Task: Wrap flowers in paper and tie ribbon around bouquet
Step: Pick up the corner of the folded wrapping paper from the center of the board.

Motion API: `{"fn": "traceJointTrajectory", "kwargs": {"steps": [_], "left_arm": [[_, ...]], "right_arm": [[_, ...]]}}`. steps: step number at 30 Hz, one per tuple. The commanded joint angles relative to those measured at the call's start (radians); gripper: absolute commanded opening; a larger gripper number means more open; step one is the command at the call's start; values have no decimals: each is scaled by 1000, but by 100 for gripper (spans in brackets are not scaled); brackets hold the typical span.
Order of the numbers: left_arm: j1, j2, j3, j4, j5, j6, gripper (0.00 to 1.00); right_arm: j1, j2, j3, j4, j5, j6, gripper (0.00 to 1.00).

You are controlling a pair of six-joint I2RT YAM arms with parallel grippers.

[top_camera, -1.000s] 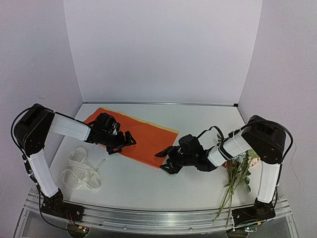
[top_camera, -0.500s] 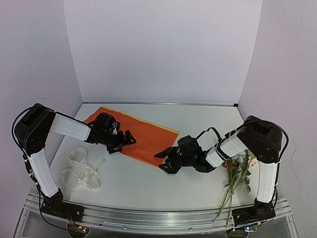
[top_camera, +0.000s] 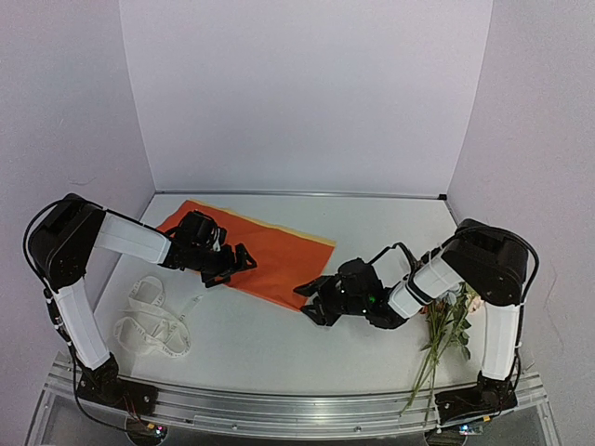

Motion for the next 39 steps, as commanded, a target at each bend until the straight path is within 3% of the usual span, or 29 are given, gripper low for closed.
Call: {"fn": "traceJointTrajectory", "kwargs": {"steps": [1,11,24,32,39], "left_arm": [[-3,44,-17,-64,13,-6,100],[-3,39,-19,-76,11,0,100],[-3,45,-9,-84,14,1,100],[-3,53,2,-86,20,3,100],[-3,55,7,-86,23,5,100]], "right_arm": [[3,-5,-6,29,44,-18,56],[-29,-14,-46,94,102,-30,56],[-33,40,27,139,28,-21,55],[-33,37,-21,135,25,-18,56],[-55,92,59,129,-23,-58,50]]}}
